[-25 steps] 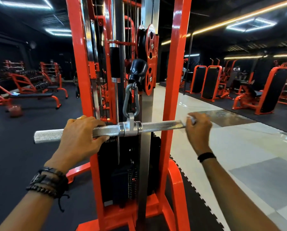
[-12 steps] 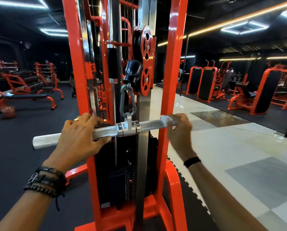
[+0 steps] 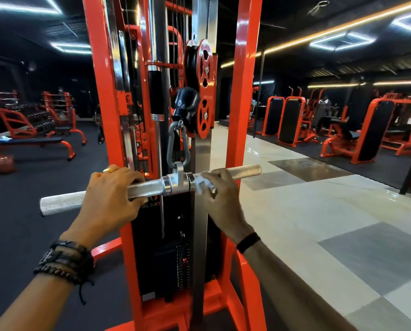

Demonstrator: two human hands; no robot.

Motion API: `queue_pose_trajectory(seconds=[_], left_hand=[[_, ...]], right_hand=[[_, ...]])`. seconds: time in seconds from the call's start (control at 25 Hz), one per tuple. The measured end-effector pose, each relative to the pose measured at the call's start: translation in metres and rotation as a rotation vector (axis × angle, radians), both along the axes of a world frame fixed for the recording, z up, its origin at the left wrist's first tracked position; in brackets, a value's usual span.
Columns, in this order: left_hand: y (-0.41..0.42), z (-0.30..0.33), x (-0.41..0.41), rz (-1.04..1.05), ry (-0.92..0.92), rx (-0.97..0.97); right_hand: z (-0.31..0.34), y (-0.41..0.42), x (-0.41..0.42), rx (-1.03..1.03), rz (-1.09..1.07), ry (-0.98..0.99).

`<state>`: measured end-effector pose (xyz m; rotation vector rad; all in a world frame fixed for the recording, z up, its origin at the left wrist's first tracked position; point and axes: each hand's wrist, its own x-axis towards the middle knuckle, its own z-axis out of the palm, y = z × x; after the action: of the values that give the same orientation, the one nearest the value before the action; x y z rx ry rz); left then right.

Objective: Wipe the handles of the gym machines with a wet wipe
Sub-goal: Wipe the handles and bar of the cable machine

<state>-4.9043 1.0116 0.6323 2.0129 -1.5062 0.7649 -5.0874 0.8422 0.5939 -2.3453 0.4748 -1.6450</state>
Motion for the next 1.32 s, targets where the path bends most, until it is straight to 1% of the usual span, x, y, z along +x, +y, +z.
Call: queue_pose_trajectory(seconds=[0.04,0.12,0.24,0.28,0.32,0.36,0.44,0.52,0.56,0.6,0.68,0.76,0.84,0.88,0.92,1.0,1.04,1.12,1.2,1.28,1.32], left_hand=[[0.0,-0.002,0.0,-0.002,0.004,-0.008],[0.002,-0.005,0.001,0.008,0.006,-0.027],[0.004,-0.004,-0.003,0.035,-0.051,-0.019],[0.004,-0.002,-0.005,0.045,-0.06,0.002],[0.004,-0.001,-0.005,0.051,-0.054,0.031],[0.004,0.001,-0.005,0.052,-0.041,0.067],[0.004,0.005,-0.005,0.044,-0.032,0.108],[0.008,0.009,-0.003,0.015,-0.02,0.082],[0.01,0.009,-0.002,-0.007,-0.009,0.059],[0.013,0.01,-0.002,-0.024,-0.003,0.045],[0.015,0.007,-0.003,-0.038,-0.016,0.028],[0.013,0.005,-0.004,-0.045,-0.039,-0.009],[0.011,0.003,-0.006,-0.048,-0.041,-0.04],[0.01,0.003,-0.005,-0.044,-0.045,-0.053],[0.009,0.002,-0.005,-0.036,-0.054,-0.054],[0.007,0.002,-0.005,-0.022,-0.083,-0.03],[0.005,0.002,-0.006,-0.025,-0.089,-0.014],[0.005,0.002,-0.006,-0.03,-0.069,0.017],[0.008,0.0,-0.002,0.003,-0.03,0.047],[0.012,-0.004,0.002,0.036,-0.027,0.054],[0.015,-0.005,0.003,0.04,-0.029,0.05]], right_hand=[[0.003,-0.011,-0.008,0.004,-0.035,-0.024],[0.012,-0.045,-0.03,0.065,-0.195,-0.106],[0.025,-0.094,-0.059,0.351,-0.367,-0.134],[0.026,-0.097,-0.059,0.384,-0.378,-0.12],[0.025,-0.09,-0.052,0.344,-0.357,-0.112],[0.022,-0.074,-0.04,0.264,-0.306,-0.095],[0.016,-0.025,-0.013,0.146,-0.132,-0.027],[0.012,0.008,0.001,0.107,-0.01,0.018],[0.014,0.009,0.0,0.106,-0.005,0.006],[0.015,0.0,-0.005,0.097,-0.038,-0.011],[0.016,-0.036,-0.025,0.119,-0.172,-0.045],[0.021,-0.075,-0.05,0.253,-0.312,-0.064],[0.022,-0.092,-0.062,0.423,-0.376,-0.08],[0.023,-0.086,-0.059,0.44,-0.367,-0.085],[0.022,-0.071,-0.05,0.399,-0.319,-0.083],[0.02,-0.028,-0.022,0.284,-0.146,-0.036],[0.019,-0.007,-0.01,0.254,-0.073,-0.007],[0.02,0.011,0.003,0.232,-0.003,0.027],[0.02,-0.004,-0.008,0.181,-0.047,0.023],[0.02,-0.037,-0.033,0.171,-0.188,0.006],[0.022,-0.055,-0.045,0.202,-0.284,0.0]])
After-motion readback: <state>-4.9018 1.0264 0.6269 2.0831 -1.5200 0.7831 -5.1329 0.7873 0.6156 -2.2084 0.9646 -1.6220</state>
